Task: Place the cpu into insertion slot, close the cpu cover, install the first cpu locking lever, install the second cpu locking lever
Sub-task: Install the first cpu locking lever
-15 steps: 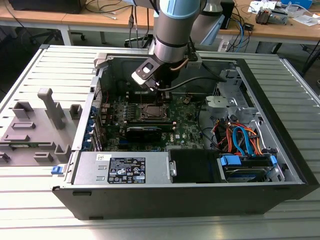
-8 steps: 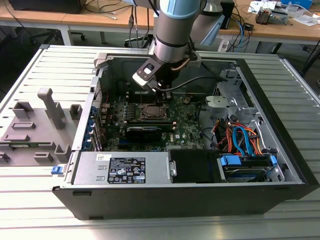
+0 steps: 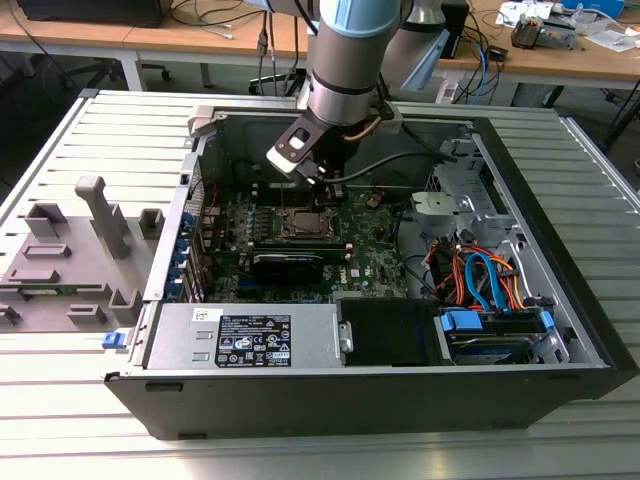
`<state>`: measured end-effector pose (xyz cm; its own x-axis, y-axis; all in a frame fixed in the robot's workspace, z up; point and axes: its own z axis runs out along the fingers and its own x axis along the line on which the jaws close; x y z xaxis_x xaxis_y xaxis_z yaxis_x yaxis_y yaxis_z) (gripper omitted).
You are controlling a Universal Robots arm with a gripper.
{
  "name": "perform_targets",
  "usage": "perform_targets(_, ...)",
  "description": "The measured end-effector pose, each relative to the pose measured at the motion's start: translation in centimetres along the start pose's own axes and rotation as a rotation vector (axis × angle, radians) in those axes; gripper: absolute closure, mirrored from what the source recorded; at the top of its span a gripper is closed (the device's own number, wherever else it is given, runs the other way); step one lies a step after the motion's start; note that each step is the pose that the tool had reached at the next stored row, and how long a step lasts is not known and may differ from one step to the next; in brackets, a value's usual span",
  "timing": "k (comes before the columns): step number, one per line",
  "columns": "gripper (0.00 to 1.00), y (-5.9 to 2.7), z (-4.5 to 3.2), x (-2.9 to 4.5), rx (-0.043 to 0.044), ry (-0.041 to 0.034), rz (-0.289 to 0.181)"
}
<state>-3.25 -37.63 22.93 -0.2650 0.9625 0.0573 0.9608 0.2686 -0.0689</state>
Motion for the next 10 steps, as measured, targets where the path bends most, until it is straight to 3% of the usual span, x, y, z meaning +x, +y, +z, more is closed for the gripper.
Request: perform_targets(10, 0.89, 0.0, 0.0, 0.0, 0.0019, -0.0022, -0.032)
